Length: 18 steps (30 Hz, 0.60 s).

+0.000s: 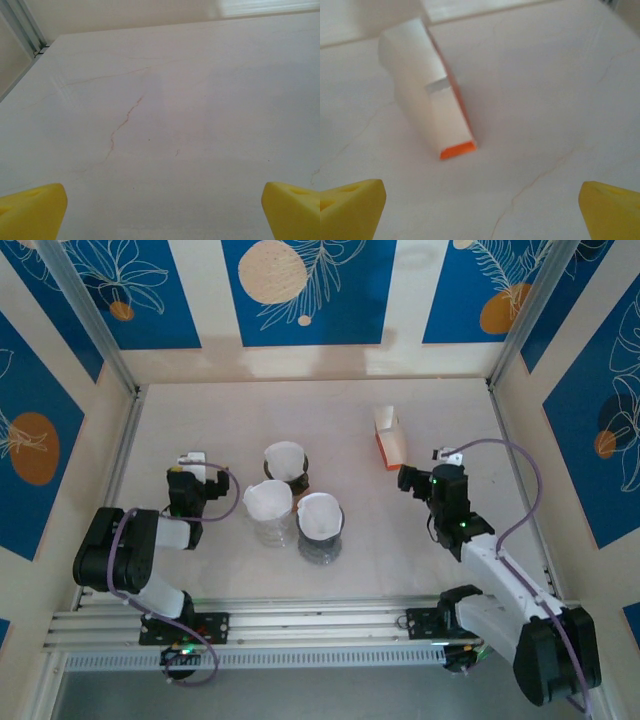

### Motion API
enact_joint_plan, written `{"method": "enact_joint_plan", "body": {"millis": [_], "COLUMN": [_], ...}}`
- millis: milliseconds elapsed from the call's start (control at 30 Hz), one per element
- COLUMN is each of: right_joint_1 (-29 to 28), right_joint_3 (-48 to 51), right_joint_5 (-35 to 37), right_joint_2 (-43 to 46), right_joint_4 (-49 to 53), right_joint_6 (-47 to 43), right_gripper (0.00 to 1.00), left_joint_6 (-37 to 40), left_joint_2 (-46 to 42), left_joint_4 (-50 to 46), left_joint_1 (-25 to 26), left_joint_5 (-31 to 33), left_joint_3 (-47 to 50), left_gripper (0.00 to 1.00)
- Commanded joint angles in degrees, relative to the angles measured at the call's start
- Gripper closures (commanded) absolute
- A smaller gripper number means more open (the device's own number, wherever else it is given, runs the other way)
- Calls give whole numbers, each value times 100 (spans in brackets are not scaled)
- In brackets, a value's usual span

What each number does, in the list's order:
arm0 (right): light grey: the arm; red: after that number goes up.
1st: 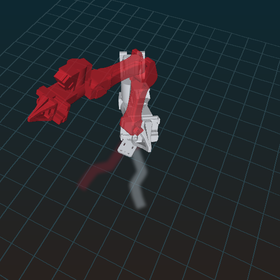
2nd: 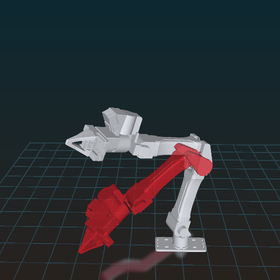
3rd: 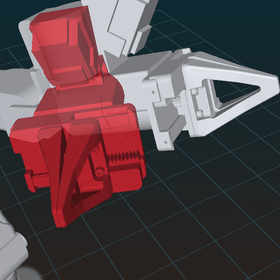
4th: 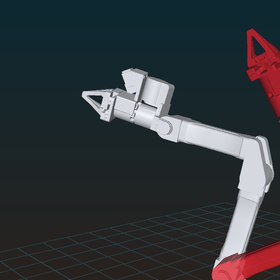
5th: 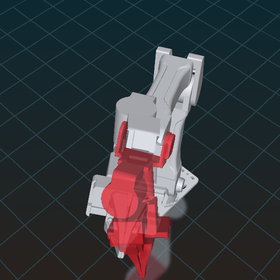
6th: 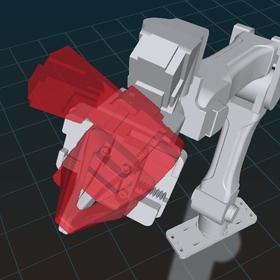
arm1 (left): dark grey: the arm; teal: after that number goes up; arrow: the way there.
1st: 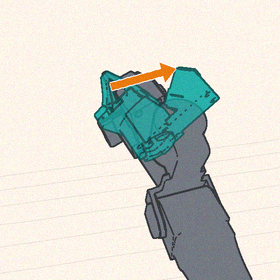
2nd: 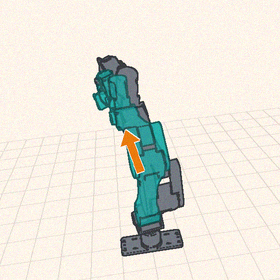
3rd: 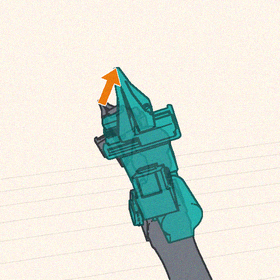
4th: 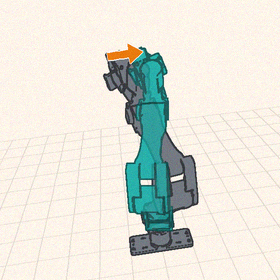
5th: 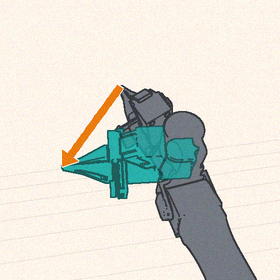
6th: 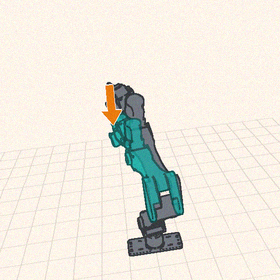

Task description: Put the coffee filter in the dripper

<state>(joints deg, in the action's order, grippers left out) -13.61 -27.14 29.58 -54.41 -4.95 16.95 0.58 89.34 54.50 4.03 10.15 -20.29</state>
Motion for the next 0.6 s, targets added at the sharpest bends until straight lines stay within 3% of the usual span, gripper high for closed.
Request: {"method": "enact_joint_plan", "body": {"millis": [0, 200, 400, 567], "right_joint_1": [180, 510, 1054, 1251], "right_joint_3": [137, 317, 355, 433], "right_joint_5": [-146, -358, -970, -1959], "right_joint_2": [-455, -1645, -2409, -3320], "right_joint_4": [-1399, -2750, -3352, -4403], "right_joint_6": [-769, -970, -850, -1053], "right_gripper": [1, 1, 1, 1], "left_joint_6": [4, 12, 17, 13], "left_joint_2": [22, 22, 22, 22], "left_joint_4": [146, 148, 143, 137], "left_joint_1": [32, 33, 45, 45], "left_joint_5": [75, 83, 79, 83], "left_joint_3": [13, 8, 15, -1], "left_gripper": [0, 0, 0, 0]}}
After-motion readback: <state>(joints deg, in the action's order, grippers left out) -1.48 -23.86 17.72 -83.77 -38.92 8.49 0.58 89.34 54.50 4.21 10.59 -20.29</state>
